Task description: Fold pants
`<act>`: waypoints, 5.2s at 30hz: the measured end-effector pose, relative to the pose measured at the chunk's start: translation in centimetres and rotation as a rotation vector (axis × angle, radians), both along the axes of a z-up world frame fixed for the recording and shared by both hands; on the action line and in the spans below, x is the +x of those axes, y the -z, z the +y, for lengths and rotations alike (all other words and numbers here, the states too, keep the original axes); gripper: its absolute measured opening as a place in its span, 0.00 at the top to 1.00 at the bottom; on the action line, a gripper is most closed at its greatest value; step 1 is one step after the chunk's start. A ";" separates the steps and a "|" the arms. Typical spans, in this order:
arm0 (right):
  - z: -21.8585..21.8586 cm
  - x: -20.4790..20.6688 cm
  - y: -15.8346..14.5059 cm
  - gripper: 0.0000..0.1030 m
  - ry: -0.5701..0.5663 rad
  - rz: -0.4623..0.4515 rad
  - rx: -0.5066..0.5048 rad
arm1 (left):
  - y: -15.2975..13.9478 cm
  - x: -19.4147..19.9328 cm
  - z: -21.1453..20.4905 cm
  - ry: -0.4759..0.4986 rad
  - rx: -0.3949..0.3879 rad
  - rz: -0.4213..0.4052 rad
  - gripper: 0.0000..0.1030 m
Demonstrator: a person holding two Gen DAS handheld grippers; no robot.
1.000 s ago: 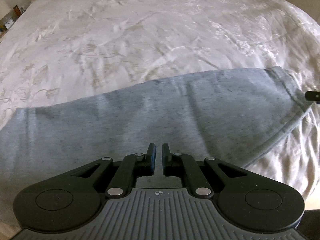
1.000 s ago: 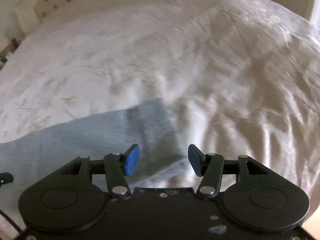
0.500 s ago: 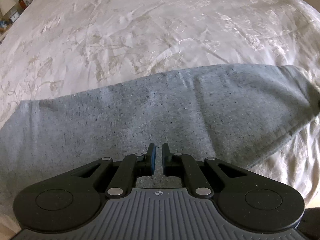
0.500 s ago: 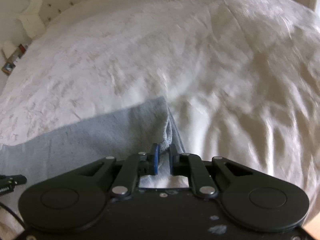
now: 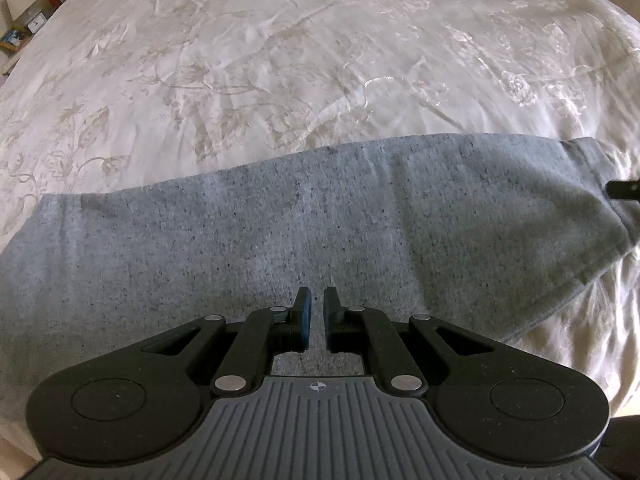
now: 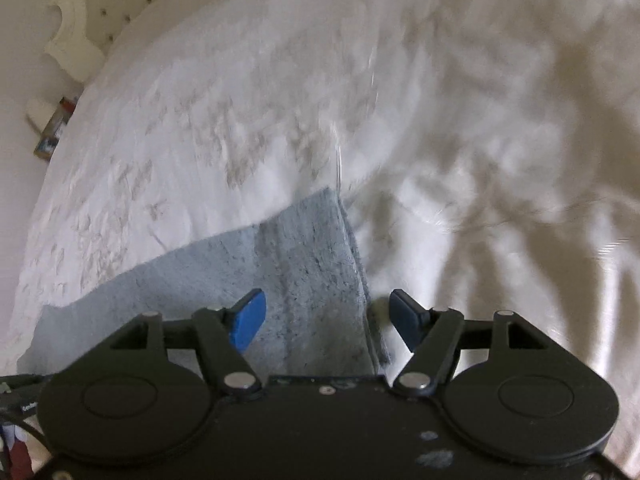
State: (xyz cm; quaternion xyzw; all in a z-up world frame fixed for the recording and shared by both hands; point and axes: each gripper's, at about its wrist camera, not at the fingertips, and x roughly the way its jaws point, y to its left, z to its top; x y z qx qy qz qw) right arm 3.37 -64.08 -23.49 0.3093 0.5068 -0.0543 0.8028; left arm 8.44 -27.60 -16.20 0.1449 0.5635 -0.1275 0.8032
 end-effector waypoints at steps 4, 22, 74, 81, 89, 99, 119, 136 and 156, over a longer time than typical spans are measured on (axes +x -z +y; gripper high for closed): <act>-0.7 1.3 2.7 0.28 -0.018 0.015 0.087 | 0.0 0.5 -0.2 -0.019 -0.007 0.012 0.93; -1.5 0.3 -4.5 0.91 0.021 -0.200 0.220 | 4.5 7.6 -5.3 -0.089 -0.102 0.079 0.93; 41.1 3.7 -9.5 0.62 -0.275 -0.203 0.026 | -2.9 4.3 26.8 -0.165 -0.285 -0.024 0.92; 33.1 1.7 -5.4 0.89 -0.105 0.020 -0.146 | -0.7 1.8 21.7 -0.032 -0.293 0.091 0.92; 30.6 0.4 -6.0 0.90 -0.100 0.032 -0.143 | 1.8 -0.6 21.2 -0.007 -0.188 0.139 0.91; 29.2 5.6 -4.6 0.89 -0.133 0.022 -0.144 | -1.1 -1.4 24.7 -0.226 -0.168 0.062 0.91; 30.7 4.7 -6.4 0.69 -0.191 -0.047 -0.156 | -5.0 -2.6 40.6 -0.638 -0.237 -0.079 0.26; 45.1 5.0 -11.0 0.66 -0.241 -0.099 -0.165 | -3.8 1.8 52.4 -0.575 -0.260 -0.088 0.22; 55.0 11.0 -10.6 0.66 -0.310 -0.121 -0.162 | 3.3 6.6 51.1 -0.397 -0.422 0.168 0.01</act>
